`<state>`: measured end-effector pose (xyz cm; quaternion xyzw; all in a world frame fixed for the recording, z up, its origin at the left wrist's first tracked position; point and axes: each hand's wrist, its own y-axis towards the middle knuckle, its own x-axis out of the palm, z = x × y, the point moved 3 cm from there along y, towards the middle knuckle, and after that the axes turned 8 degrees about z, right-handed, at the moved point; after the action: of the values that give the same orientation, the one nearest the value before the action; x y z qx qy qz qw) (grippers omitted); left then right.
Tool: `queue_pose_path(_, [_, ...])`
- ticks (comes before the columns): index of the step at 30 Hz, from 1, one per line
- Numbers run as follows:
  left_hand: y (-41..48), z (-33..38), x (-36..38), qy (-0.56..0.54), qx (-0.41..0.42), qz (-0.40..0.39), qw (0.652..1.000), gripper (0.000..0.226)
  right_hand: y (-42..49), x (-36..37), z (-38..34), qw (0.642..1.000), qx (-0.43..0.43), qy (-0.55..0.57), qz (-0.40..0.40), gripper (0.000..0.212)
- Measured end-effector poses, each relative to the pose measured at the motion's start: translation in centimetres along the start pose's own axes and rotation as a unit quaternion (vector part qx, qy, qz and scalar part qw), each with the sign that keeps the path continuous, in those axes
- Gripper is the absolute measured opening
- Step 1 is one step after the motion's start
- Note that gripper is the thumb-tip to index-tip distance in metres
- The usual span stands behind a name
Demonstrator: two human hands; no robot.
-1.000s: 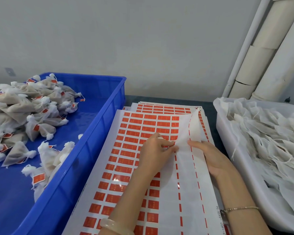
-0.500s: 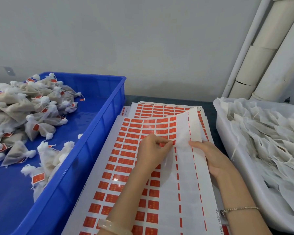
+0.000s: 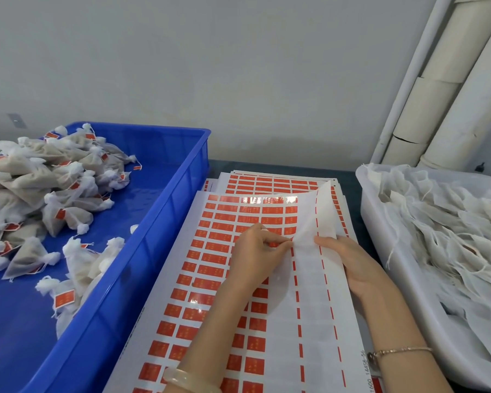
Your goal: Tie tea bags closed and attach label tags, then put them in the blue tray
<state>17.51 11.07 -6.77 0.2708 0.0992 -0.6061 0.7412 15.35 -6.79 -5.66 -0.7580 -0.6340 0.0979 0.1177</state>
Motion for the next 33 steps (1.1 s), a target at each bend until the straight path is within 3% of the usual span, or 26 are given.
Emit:
queue_pose_path(11, [0.15,0.16,-0.66,0.016,0.001,0.022,1.0,0.02,-0.48,-0.04,-0.42,1.0,0.023,0.012,-0.009,0.028])
queue_pose_path(19, [-0.03,0.57,-0.24,0.032,-0.001,0.029,0.999,0.022,-0.28,0.19,-0.28,1.0,0.008,-0.004,0.011,0.014])
queue_pose_path(33, [0.31,0.12,-0.88,0.026,-0.015,0.033,0.999,0.016,-0.28,0.03,-0.34,0.999,0.015,-0.038,0.009,0.021])
